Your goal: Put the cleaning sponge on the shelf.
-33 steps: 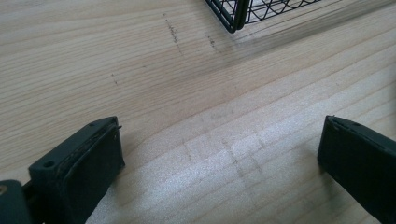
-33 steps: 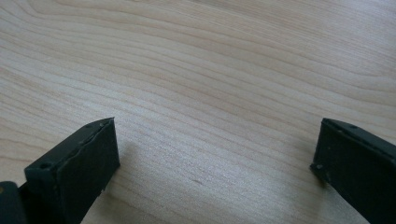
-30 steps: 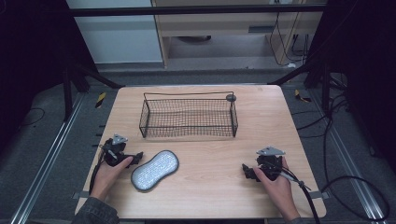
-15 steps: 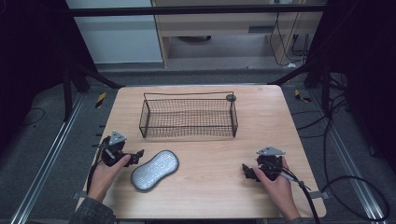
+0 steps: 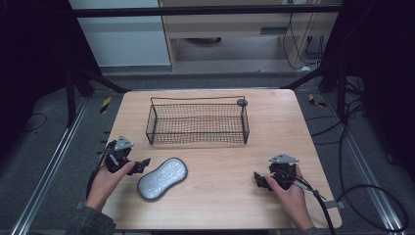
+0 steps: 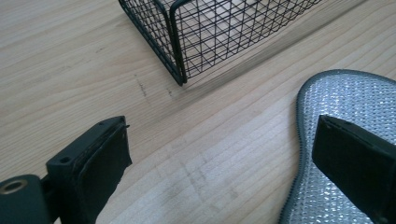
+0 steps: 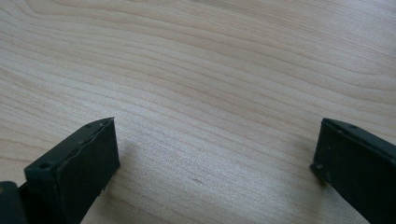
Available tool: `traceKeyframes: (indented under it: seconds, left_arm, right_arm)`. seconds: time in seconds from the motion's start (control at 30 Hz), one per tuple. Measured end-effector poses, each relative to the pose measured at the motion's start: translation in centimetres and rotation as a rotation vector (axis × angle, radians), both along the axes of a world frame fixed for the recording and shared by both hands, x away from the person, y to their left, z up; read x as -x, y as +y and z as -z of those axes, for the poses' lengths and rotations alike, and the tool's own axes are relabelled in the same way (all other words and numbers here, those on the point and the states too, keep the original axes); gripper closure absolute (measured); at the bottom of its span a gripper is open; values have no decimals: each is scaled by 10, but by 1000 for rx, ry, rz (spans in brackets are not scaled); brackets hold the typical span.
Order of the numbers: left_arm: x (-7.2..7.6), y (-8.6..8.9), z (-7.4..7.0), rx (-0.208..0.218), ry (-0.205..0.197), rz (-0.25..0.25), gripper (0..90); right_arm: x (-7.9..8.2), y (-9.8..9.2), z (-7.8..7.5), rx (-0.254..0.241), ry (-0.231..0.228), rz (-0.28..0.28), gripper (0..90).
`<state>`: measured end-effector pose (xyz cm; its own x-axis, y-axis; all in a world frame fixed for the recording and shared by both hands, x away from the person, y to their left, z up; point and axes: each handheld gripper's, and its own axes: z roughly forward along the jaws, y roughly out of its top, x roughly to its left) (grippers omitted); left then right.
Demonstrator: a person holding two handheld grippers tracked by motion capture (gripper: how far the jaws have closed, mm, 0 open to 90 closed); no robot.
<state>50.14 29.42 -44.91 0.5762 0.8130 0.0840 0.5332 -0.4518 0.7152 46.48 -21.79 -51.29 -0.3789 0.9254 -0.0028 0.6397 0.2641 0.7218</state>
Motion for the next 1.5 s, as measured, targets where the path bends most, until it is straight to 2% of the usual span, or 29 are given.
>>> traceKeyframes:
  seconds: [0.13,0.17,0.23,0.27,0.37,0.4,0.43,0.47,0.57,0.67,0.8,1.03,1.17,1.2,1.37,1.5]
  left_arm:
    - [1,-5,-4,-27,10,15,31]
    - [2,-8,-9,-57,15,0,31]
    - [3,-9,-10,-69,16,-3,31]
    - [3,-12,-13,-58,30,4,35]
    - [3,-16,-15,-70,41,29,33]
    - [1,-21,-16,-104,44,44,35]
    - [1,-21,-16,-104,44,44,36]
    - [0,-27,-16,-124,55,65,36]
    - [0,-33,-16,-128,75,77,36]
    - [-2,-44,-16,-170,98,91,36]
    - [-2,-52,-19,-182,104,100,35]
    - [2,-71,-26,-218,105,165,33]
    - [3,-73,-27,-232,118,183,33]
    - [3,-73,-26,-250,132,193,35]
    - [5,-74,-28,-274,174,220,38]
    - [7,-76,-35,-275,170,229,38]
  right_arm:
    - [0,0,0,0,0,1,4]
    - [0,0,0,0,0,1,4]
    - [0,0,0,0,0,1,4]
    - [0,0,0,0,0,1,4]
    - [0,0,0,-1,0,-2,4]
    - [-1,0,0,2,-1,-5,4]
    - [-1,0,0,2,-1,-5,4]
    - [-1,-1,0,5,-4,-11,4]
    - [-2,0,0,-5,5,-11,4]
    - [-2,0,0,-1,0,-14,4]
    - [-2,-1,0,0,0,-17,4]
    - [-3,-1,0,-1,0,-21,4]
    - [-3,-1,0,0,-1,-20,4]
    - [-3,-1,0,0,0,-18,4]
    - [-3,-1,0,0,0,-19,4]
    - [-3,-1,0,-1,0,-19,4]
